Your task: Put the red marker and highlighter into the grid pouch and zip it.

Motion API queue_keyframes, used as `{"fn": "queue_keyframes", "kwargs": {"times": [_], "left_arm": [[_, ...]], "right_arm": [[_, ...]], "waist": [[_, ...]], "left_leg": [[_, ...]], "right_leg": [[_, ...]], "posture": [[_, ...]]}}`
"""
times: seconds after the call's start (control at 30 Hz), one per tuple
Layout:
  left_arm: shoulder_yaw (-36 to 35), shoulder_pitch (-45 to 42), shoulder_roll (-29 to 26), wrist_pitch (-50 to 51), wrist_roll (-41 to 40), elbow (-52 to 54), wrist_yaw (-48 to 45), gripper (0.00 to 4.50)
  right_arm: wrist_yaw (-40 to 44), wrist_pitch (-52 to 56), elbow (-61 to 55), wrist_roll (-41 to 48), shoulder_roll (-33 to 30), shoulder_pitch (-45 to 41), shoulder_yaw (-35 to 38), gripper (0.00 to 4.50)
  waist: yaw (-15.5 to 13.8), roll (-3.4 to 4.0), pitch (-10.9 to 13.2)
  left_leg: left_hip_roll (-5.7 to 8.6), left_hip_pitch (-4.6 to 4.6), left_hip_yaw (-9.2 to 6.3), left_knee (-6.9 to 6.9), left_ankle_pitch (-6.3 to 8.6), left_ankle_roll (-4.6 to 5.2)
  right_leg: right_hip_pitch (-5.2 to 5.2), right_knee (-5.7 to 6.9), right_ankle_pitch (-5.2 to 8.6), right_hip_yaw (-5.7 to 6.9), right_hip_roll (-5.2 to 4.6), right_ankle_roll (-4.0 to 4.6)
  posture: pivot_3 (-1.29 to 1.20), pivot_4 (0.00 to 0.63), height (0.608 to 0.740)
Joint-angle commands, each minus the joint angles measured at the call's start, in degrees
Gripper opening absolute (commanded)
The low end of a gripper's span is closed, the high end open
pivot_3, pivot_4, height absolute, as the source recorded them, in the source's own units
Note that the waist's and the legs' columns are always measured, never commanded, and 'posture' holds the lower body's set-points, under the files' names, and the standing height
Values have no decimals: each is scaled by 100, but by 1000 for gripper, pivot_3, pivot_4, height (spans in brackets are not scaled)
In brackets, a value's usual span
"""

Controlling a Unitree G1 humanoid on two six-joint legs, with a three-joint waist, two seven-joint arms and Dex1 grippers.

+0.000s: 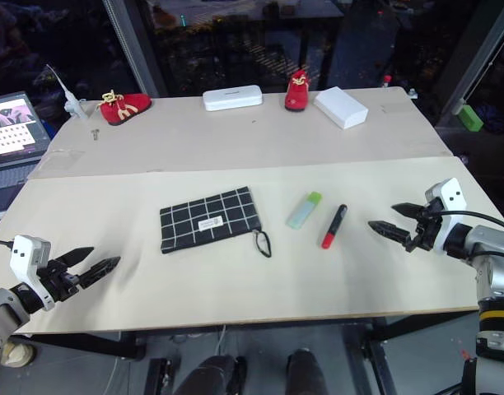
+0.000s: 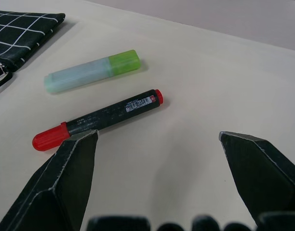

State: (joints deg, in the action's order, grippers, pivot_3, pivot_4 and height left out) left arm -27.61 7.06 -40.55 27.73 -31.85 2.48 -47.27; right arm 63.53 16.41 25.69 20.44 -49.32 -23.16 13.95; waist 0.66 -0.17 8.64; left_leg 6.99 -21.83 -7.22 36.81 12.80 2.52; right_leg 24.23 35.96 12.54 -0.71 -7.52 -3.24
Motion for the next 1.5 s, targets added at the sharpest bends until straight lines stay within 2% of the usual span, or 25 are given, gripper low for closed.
{"fn": "queue_keyframes", "kwargs": {"times": [0.03,0.17,0.2,0.33,0.43,0.6,0.63,0.73,0.83,0.97,1.13,1.27,1.5], "left_arm": [[-70,-166,40,-94,-156,154,-20,4500],[42,-499,76,-676,20,-139,-361,4500],[161,-516,37,-993,296,-266,-375,4500],[637,-490,-114,-2211,1207,-708,-477,4500],[792,-622,-91,-2853,1505,-1039,-470,4500],[1049,-765,-204,-3820,2022,-1576,-467,4500],[1091,-802,-235,-4014,2118,-1684,-452,4500],[1233,-939,-324,-4520,2389,-1954,-395,4500],[1398,-1081,-395,-4960,2631,-2219,-343,4500],[1775,-1425,-506,-5609,3148,-2702,-161,4500],[1965,-1636,-450,-5923,3168,-2945,-93,4500],[2069,-1724,-428,-6071,3183,-3091,-51,4500],[2331,-1978,-328,-6340,3244,-3375,-51,4500]], "right_arm": [[-50,-44,-137,29,8,-59,61,4435],[-211,-125,37,-94,138,-227,-53,4435],[-296,-127,84,-99,189,-302,-39,4196],[-505,-173,260,-206,354,-603,-140,3015],[-405,-81,71,-133,520,-748,-254,1987],[-231,317,-680,144,890,-998,-491,260],[-191,434,-889,203,983,-1054,-587,41],[-36,808,-1530,308,1276,-1160,-1047,41],[-312,944,-1691,24,1637,-1420,-1505,41],[-925,851,-1501,-836,2518,-2147,-2548,41],[-1571,933,-767,-1543,3039,-2712,-3037,41],[-1799,688,-11,-2032,3306,-2940,-3366,41],[-1755,-444,656,-3214,3187,-2748,-4415,41]], "waist": [[-2,0,0],[-9,-4,1],[-10,-3,1],[22,-2,1],[18,-3,2],[7,-3,2],[10,-3,2],[19,-3,1],[19,-3,1],[35,-3,1],[4,-4,0],[5,-6,-1],[43,-4,-3]], "left_leg": [[0,0,0,0,0,0],[-2,3,2,1,0,-1],[-3,4,3,1,-1,-1],[-5,9,25,-2,5,1],[-7,8,28,-2,8,5],[-11,8,26,-2,9,4],[-12,8,26,-2,9,4],[-12,5,26,-2,9,4],[-16,6,24,-2,10,3],[-14,6,28,-1,9,1],[-11,-3,22,-2,6,-7],[-4,-6,21,-1,6,-6],[-4,-16,22,-2,0,-14]], "right_leg": [[0,0,0,0,0,0],[-2,-1,-6,1,4,3],[-3,-1,-7,0,4,3],[4,-3,-12,-15,4,9],[5,-8,-13,-16,7,9],[5,-8,-15,-14,9,7],[6,-8,-16,-14,9,7],[12,-7,-17,-14,10,6],[13,-5,-19,-12,14,8],[24,2,-25,-14,15,10],[44,14,-27,-10,21,11],[70,14,-29,-11,18,9],[73,33,-29,-11,20,10]], "posture": [[0,150,740],[0,150,740],[0,150,740],[0,150,740],[0,150,740],[0,150,740],[0,150,740],[0,150,740],[0,150,740],[0,150,740],[0,150,740],[0,150,740],[0,150,740]]}}
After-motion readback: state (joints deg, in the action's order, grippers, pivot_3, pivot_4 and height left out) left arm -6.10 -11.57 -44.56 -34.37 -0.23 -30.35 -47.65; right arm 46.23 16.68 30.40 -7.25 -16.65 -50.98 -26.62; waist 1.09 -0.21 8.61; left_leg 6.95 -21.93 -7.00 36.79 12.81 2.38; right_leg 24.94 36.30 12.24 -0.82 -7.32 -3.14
